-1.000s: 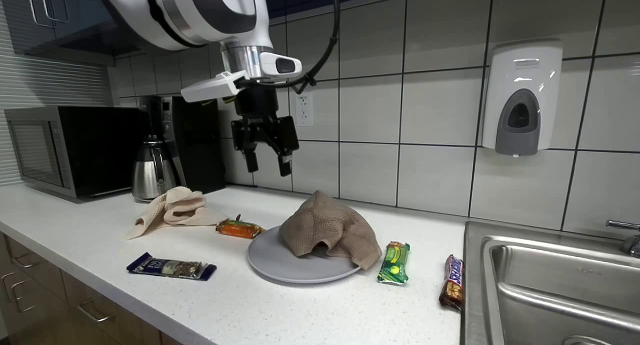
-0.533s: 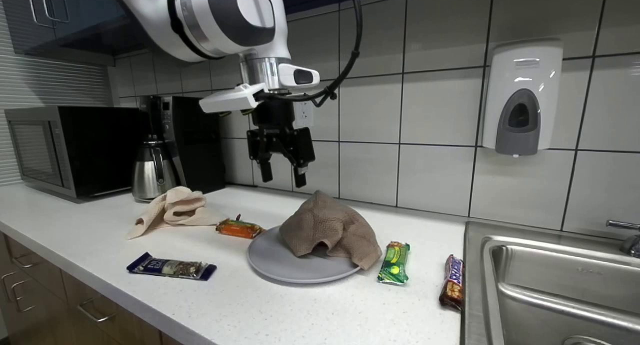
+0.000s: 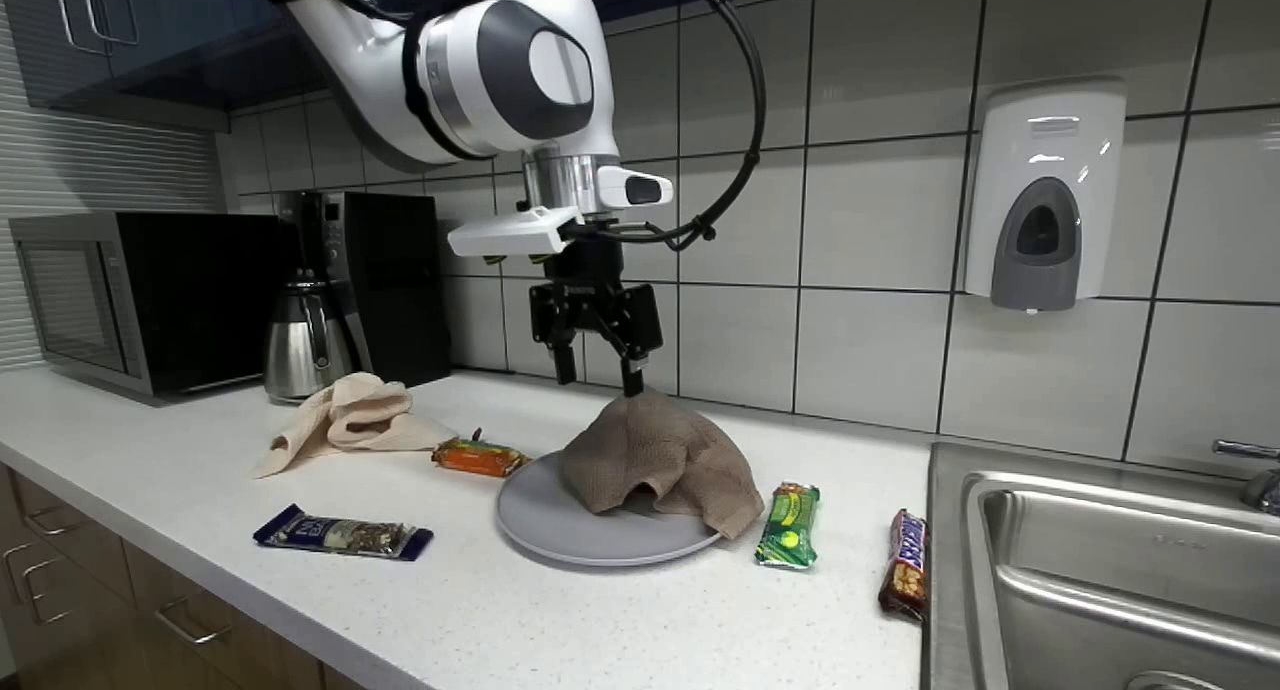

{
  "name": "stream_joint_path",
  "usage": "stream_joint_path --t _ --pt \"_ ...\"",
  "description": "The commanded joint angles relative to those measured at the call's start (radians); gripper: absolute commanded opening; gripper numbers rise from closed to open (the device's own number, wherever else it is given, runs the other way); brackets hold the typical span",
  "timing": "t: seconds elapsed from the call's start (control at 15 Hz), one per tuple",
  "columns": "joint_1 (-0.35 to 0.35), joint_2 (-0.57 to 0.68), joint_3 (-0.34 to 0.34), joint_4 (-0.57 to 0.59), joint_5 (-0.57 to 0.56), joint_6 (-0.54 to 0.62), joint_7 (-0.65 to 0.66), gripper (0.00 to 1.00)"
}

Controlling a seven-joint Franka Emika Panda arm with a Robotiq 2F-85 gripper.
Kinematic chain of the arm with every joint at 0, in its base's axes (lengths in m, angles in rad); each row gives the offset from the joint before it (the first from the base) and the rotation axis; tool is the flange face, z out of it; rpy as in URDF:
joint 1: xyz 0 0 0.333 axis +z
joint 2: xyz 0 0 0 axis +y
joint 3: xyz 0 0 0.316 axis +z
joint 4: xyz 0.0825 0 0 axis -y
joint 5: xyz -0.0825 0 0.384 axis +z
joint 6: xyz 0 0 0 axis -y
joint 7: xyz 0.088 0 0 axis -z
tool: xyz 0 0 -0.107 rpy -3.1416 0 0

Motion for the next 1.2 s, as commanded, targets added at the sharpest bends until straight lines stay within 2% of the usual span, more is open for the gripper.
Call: stream_joint_path --t 0.0,0.6,1.13 --pt "-0.013 0.086 0.001 0.079 0.025 0.006 -0.048 1.00" --pt "-0.011 0.258 0.001 0.226 0.035 0.002 -0.061 1.00" --pt "-0.011 0.363 -0.002 0.309 0.037 -0.012 -0.059 1.00"
